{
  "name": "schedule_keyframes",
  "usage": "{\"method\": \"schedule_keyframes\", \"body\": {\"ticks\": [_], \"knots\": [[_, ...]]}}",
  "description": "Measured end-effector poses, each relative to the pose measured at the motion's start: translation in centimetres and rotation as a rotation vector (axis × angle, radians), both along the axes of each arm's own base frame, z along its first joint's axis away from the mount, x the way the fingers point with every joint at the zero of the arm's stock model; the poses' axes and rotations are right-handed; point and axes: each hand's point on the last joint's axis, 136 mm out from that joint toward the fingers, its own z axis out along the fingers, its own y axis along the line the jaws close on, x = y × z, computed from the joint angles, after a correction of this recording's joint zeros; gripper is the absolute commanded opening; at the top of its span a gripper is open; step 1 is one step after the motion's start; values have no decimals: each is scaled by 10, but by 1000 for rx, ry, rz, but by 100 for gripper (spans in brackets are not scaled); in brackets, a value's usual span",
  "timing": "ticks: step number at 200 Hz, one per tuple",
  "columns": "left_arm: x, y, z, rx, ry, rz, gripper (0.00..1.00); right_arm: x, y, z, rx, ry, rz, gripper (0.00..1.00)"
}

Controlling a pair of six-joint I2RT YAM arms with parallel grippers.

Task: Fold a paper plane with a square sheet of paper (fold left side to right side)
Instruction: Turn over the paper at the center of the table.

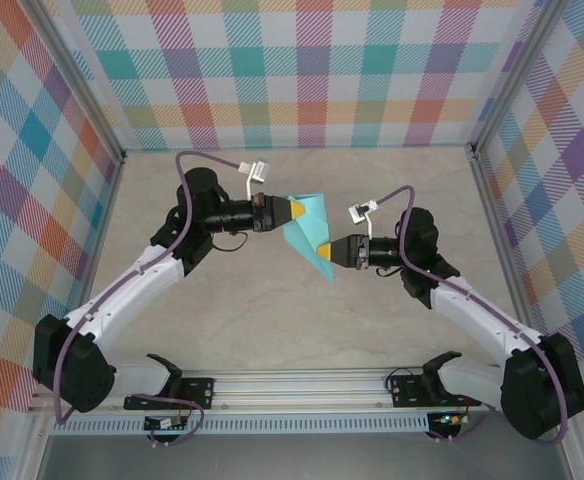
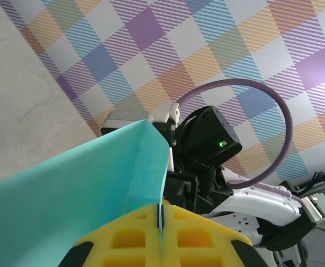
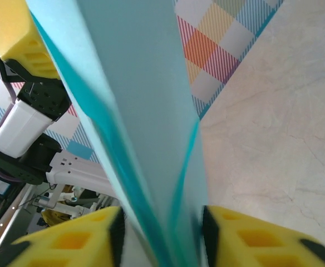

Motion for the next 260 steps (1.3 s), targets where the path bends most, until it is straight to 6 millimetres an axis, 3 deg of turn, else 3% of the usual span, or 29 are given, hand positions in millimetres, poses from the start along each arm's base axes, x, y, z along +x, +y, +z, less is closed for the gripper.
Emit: {"method": "schedule_keyframes", "body": {"ticks": [24, 57, 64, 85, 116, 144, 170, 198, 229, 260], "knots": [[-7, 5, 3, 10, -13, 11, 10, -4, -1, 2, -12, -14, 5, 15], [-12, 13, -3, 45, -14, 42, 15, -10, -2, 3, -49, -30, 8, 5], [-13, 14, -5, 55, -14, 49, 21, -11, -2, 3, -58, -36, 8, 4], [-13, 19, -12, 91, -16, 78, 56, -12, -1, -1, -103, -43, 2, 2], [-8, 39, -45, 252, 17, 201, 77, 1, -3, -10, -271, -58, -94, 0], [-10, 80, -60, 423, -16, 386, 83, 22, -8, -20, -579, -140, -271, 0], [-22, 120, -47, 482, -82, 545, 85, 34, -10, -44, -971, -247, -399, 1], [-32, 149, -44, 527, -97, 658, 85, 54, -18, -79, -1448, -375, -493, 1], [-43, 174, -56, 593, -73, 738, 86, 73, -17, -123, -1879, -531, -481, 1], [-61, 193, -65, 622, -48, 777, 86, 80, -16, -160, -2104, -630, -399, 2]]}}
